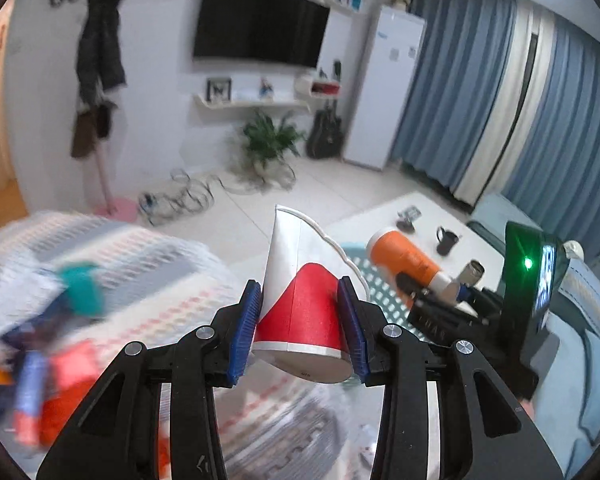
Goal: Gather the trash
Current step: 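Carry both cups over the blue basket and open both tools to drop them, then grasp the orange plastic bag with the right tool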
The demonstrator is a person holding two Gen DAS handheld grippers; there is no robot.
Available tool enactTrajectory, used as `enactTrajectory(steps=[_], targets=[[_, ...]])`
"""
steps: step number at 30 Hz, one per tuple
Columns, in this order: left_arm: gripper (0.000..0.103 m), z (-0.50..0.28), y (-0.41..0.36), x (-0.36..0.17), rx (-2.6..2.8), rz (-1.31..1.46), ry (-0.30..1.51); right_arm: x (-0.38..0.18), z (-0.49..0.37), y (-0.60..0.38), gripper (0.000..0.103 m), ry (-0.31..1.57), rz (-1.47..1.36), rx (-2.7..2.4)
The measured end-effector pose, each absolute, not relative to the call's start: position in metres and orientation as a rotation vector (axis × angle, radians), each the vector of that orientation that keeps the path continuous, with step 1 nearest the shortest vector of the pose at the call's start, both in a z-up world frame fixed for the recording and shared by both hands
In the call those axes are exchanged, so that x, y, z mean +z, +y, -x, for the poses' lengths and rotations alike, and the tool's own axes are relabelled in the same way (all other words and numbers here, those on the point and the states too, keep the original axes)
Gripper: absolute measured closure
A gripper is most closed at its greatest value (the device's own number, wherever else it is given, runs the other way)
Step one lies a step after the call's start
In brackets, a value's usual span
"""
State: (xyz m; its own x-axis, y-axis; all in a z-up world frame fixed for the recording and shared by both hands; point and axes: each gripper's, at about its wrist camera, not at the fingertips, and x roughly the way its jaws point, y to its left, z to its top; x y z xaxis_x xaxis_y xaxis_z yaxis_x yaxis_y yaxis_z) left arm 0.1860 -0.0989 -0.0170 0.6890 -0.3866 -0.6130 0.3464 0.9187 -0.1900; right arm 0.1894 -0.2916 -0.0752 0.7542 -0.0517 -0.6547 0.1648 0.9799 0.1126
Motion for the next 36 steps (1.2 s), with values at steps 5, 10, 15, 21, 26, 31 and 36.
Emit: enactTrajectory(steps=[5,10,15,21,26,31,36], targets=[[0.065,-0.221,-0.131,-0.064,-0.439,0.076,0.811,-0.116,-0.203,-0.305,0.052,0.819,-0.185,-0.150],[0.064,-0.244,-0.143,-0.085,-0.445,0.077,0.863,-0.136,-0.208,-0.314,0.052,0.864,-0.191,-0.172],[0.052,-0.244,-0.146,-0.087,-0.455,0.085,0.863,-0.141,-0.210,-0.322,0.051,0.886,-0.201,-0.176],[0.043,-0.225,-0.133,-0.077,-0.460,0.084,0.831,-0.135,-0.202,-0.327,0.042,0.871,-0.237,-0.169],[0.022,-0.200,-0.111,-0.055,-0.440,0.109,0.762,-0.113,-0.187,-0.314,0.025,0.803,-0.225,-0.141],[0.013,-0.164,-0.078,-0.028,-0.394,0.134,0.679,-0.079,-0.169,-0.287,0.015,0.698,-0.160,-0.106],[0.010,-0.126,-0.041,-0.002,-0.332,0.136,0.594,-0.042,-0.141,-0.246,0.010,0.573,-0.077,-0.049]])
